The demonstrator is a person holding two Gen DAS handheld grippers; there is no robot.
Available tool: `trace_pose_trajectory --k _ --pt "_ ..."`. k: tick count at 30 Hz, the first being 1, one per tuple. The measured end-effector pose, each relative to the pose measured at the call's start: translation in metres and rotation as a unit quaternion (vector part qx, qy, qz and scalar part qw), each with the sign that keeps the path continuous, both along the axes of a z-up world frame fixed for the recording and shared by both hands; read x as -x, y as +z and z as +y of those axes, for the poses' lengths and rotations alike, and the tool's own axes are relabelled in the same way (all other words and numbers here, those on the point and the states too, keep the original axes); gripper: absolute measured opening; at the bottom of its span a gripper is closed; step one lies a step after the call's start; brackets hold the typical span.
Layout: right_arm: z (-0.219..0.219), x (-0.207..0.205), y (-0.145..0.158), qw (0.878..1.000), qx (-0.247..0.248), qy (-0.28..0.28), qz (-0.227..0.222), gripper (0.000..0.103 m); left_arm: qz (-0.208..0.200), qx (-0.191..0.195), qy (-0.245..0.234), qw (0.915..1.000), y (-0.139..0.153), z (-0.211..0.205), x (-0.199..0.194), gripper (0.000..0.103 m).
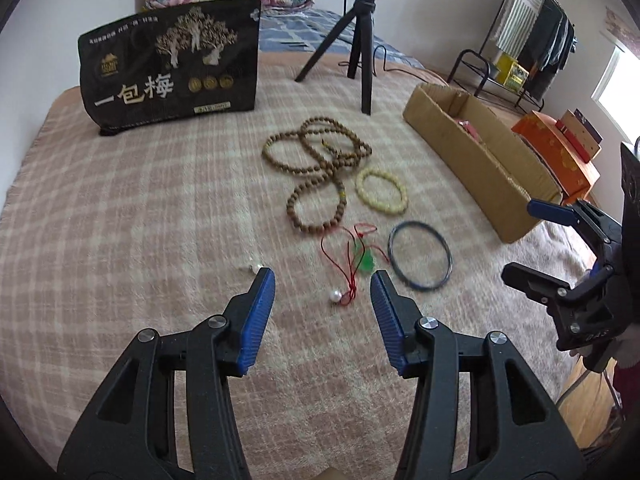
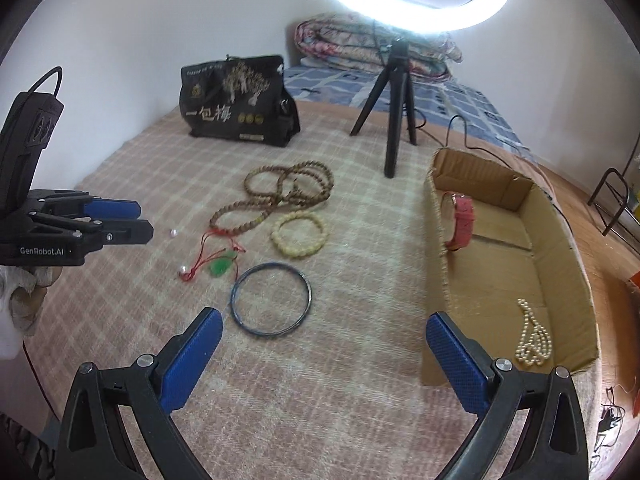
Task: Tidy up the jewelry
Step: 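Move both tools back toward the remaining jewelry on the blanket, then grasp a pearl earring with the left tool while the right tool grasps the dark bangle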
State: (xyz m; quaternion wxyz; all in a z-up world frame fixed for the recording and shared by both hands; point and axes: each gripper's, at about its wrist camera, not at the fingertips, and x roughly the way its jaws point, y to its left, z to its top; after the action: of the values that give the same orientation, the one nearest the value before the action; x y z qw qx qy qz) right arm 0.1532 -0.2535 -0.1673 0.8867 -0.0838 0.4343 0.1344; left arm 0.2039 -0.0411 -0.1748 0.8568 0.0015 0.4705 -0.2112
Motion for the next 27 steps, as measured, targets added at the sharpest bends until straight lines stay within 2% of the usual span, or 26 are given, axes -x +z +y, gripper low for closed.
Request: trace_pose_trajectory --k 5,7,14,20,27 --pt "0.012 -0.004 -0.018 1.0 0.009 0.018 0.011 0.103 0.0 -0.011 -0.02 0.9997 -0.015 -0.007 0.007 0.048" --pt "0.015 -0.006 -0.024 1.0 0.014 0.021 0.014 0.103 -0.001 -0.02 -0.023 0.9995 -0.018 -0.009 0.008 0.037" --pt "0.016 -0.014 -0.036 1.0 0.015 0.015 0.021 0.103 0.0 -0.02 -0.018 0.9997 -0.027 -0.007 0.002 0.021" --pt "0.019 -0.02 -0.04 1.0 0.003 0.015 0.026 0.103 0.002 -0.021 -0.024 0.9995 -0.034 -0.01 0.0 0.02" --pt "0.03 -0.024 -0.048 0.999 0.014 0.026 0.029 0.103 0.005 -0.022 -0.024 0.9995 -0.038 -0.012 -0.002 0.02"
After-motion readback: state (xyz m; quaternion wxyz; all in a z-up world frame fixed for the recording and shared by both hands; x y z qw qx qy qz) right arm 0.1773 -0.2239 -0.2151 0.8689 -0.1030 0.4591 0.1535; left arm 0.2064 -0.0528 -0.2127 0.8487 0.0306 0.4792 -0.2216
